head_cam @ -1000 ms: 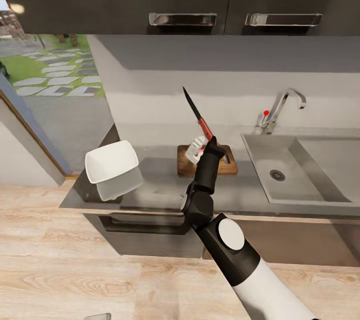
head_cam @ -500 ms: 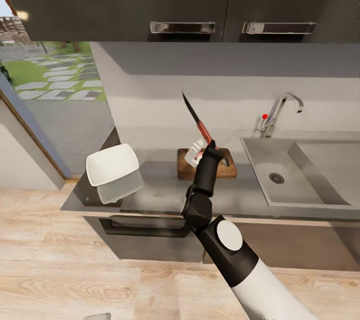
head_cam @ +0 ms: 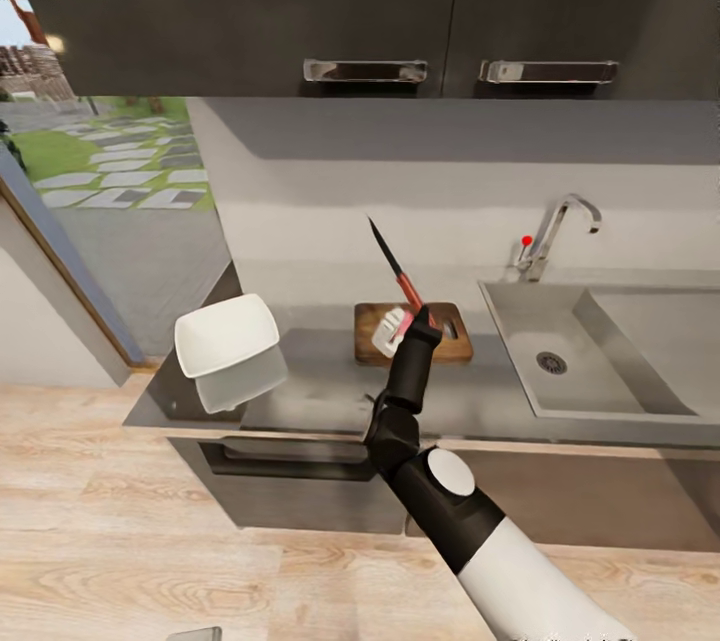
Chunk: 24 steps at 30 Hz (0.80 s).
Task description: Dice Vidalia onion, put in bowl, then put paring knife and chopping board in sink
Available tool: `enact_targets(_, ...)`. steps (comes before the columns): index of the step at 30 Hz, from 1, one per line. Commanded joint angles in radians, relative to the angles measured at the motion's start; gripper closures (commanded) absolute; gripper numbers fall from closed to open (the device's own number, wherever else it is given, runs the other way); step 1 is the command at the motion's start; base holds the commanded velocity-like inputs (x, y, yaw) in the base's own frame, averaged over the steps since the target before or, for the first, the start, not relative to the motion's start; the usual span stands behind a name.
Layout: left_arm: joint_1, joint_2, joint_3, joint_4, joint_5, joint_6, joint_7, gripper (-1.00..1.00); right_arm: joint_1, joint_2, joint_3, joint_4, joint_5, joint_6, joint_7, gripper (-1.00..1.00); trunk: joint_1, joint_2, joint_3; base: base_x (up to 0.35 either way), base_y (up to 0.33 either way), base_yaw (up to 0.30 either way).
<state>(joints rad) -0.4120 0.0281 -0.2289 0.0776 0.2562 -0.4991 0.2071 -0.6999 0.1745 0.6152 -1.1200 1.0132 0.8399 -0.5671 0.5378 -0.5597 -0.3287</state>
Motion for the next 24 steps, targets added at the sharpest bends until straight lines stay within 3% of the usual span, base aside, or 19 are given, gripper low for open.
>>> enact_targets(1, -0.001, -0.001, -0.008, 0.004, 0.006, -0.006, 0.002, -1.0, -0.001, 0.0, 0.001, 0.02, -0.017, -0.003, -0.035, 1.0, 0.0, -0.001, 0.0, 0.0, 0.0, 0.0)
enact_targets(5, -0.001, -0.001, -0.009, 0.004, 0.006, -0.006, 0.002, -1.0, -0.001, 0.0, 0.001, 0.053, -0.044, -0.035, -0.114, 1.0, 0.0, -0.001, 0.007, 0.0, 0.0, 0.0)
enact_targets(8, -0.001, -0.001, -0.008, 0.004, 0.006, -0.005, 0.002, -1.0, -0.001, 0.0, 0.001, 0.066, -0.05, -0.044, -0.132, 1.0, 0.0, -0.001, 0.011, 0.0, 0.0, 0.0)
enact_targets(24, -0.001, -0.001, -0.008, 0.004, 0.006, -0.006, 0.002, -1.0, 0.0, 0.0, 0.001, 0.106, -0.064, -0.05, -0.143, 1.0, 0.0, -0.001, 0.037, 0.008, 0.0, 0.0)
